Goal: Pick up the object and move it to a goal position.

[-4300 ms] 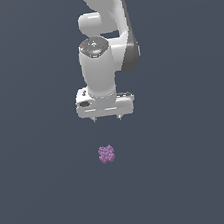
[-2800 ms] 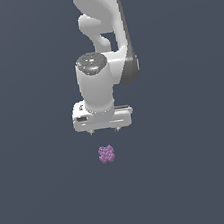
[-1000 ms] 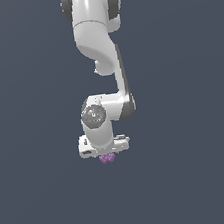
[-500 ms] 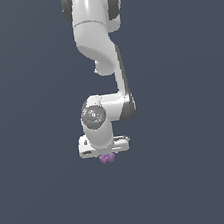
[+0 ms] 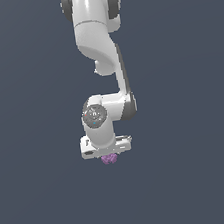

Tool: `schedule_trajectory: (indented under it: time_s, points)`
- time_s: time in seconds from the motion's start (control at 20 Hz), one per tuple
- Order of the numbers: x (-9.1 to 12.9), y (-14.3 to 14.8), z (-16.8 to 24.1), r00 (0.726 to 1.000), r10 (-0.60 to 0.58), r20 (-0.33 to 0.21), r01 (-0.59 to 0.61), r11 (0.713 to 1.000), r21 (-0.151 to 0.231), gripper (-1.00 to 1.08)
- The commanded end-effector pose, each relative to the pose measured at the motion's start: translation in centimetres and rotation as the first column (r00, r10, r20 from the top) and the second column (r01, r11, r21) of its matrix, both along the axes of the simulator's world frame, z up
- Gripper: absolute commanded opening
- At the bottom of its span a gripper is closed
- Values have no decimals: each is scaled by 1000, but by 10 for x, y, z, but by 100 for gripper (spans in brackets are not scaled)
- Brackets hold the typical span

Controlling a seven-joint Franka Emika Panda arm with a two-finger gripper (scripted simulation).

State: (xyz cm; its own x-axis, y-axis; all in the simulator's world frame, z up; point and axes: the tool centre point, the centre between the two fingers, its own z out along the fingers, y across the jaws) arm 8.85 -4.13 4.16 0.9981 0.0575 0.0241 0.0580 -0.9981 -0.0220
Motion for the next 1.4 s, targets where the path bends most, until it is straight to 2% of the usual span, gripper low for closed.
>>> schedule_trajectory:
  time_s: [0.0,0.25,0.55,0.95,1.35]
  points:
    - [5,9,3,1000,-2,22,1,1000,22,-100]
    - [21,37,14,995,-13,95,4,995,96,-100]
    - [46,84,40,975,-45,218,-5,975,221,-100]
    - [76,144,94,918,-116,379,-46,919,391,-100]
    - [93,182,147,852,-189,487,-101,855,509,-100]
